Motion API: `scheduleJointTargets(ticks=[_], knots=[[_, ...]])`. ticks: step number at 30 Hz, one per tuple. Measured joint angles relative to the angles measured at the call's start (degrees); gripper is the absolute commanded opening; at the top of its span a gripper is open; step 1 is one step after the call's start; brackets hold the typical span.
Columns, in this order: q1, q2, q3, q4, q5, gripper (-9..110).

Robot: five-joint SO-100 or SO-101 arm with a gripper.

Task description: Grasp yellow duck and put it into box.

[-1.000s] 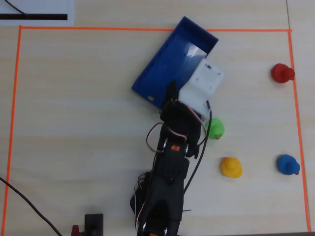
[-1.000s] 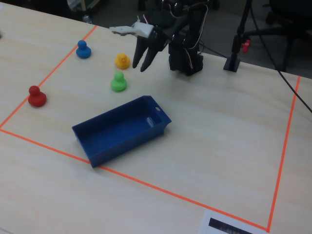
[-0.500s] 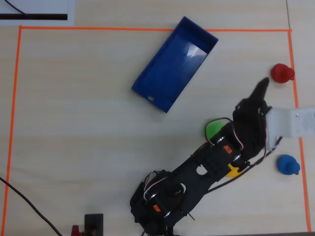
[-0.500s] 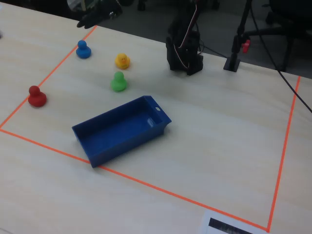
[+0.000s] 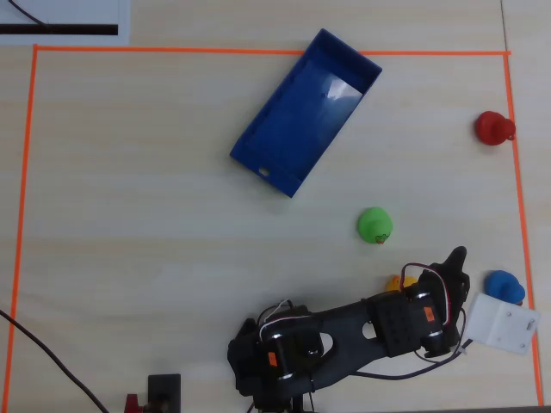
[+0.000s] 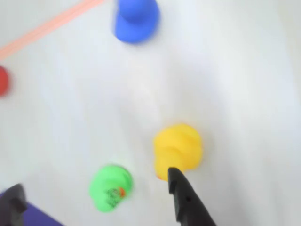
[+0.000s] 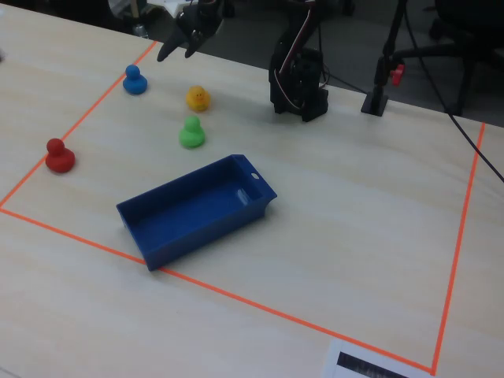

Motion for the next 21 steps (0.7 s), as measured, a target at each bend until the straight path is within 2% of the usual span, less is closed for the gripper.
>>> scheduleJointTargets(ticks=[10, 21], knots=[[4.22, -5.98, 0.62, 5.45, -5.45, 45], [8.35, -11.51, 4.39, 2.99, -13.62, 45]])
